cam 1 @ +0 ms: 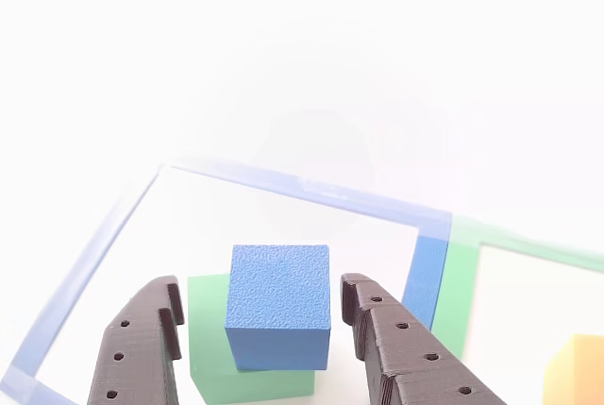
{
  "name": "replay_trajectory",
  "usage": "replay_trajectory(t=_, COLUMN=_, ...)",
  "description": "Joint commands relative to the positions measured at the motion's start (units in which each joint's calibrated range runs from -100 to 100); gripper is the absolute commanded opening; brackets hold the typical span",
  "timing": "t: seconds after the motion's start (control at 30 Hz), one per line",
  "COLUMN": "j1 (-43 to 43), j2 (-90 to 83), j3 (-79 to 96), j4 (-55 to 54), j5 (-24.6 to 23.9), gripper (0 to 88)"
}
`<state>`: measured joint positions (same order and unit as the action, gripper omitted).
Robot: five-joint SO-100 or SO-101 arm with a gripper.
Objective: Tower of hanoi
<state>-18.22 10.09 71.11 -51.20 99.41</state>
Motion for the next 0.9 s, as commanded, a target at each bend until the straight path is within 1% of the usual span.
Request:
replay_trajectory(t=0.0, j1=-0.48, j2=-0.52, j3=-1.47, j4=-1.18, j5=0.59, gripper=12.2)
replay_trajectory(t=0.47, j1=-1.06, j2=-0.60, j3=-1.74, j4=-1.18, j5=0.59, gripper=3.2)
replay_trajectory(t=0.73, j1=-0.96, j2=-2.05, j3=-1.65, j4=-0.94, j5=0.59, gripper=2.6)
replay_trajectory(t=0.87, j1=-1.15, j2=-5.53, j3=-1.92, j4=2.30, j5=0.59, gripper=2.5)
